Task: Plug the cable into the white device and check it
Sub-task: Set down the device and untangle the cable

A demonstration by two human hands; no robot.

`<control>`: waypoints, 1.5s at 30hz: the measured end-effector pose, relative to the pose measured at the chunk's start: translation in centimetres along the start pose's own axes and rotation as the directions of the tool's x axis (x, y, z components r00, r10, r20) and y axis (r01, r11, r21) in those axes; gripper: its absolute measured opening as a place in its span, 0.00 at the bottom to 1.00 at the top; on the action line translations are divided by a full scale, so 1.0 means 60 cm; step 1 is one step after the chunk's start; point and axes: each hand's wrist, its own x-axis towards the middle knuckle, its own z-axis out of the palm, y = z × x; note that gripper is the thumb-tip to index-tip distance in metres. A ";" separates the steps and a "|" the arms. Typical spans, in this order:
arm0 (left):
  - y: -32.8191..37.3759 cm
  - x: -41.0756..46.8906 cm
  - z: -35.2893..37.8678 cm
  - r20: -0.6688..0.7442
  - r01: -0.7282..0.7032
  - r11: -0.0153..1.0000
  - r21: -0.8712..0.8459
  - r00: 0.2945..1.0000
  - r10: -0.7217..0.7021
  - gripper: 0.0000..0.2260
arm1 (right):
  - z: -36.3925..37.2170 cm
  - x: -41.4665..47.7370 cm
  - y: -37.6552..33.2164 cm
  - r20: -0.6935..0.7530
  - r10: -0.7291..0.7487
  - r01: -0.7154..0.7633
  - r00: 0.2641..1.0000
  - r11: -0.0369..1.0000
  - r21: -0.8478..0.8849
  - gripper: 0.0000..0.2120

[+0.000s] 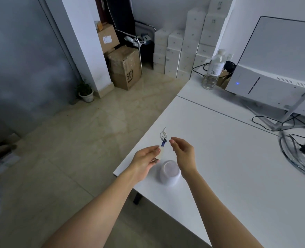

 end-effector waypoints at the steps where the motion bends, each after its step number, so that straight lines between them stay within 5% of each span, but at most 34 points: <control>1: 0.004 -0.004 0.004 0.011 -0.001 1.000 -0.006 1.000 0.001 0.09 | 0.002 -0.001 -0.007 -0.004 -0.009 0.009 1.000 1.000 0.007 0.05; 10: 0.033 -0.040 0.034 0.071 -0.052 0.996 0.067 0.996 0.047 0.11 | 0.008 -0.016 -0.056 0.000 -0.077 0.076 0.997 0.995 0.067 0.12; 16: 0.053 -0.060 0.057 0.053 -0.037 0.998 0.046 0.998 0.034 0.09 | -0.001 -0.031 -0.076 0.031 -0.081 0.077 0.996 0.991 0.112 0.07; 22: 0.068 -0.070 0.085 0.005 -0.157 0.966 0.203 0.987 0.160 0.12 | -0.013 -0.046 -0.087 0.092 -0.106 0.099 0.990 0.991 0.085 0.05; 34: 0.069 -0.084 0.121 -0.137 -0.152 0.984 0.095 0.977 0.164 0.04 | -0.041 -0.069 -0.095 0.141 -0.140 0.129 0.980 0.988 0.087 0.08; 45: 0.073 -0.091 0.134 -0.088 -0.124 0.992 -0.031 0.989 0.121 0.07 | -0.053 -0.085 -0.111 0.083 -0.168 0.166 0.982 0.986 0.028 0.07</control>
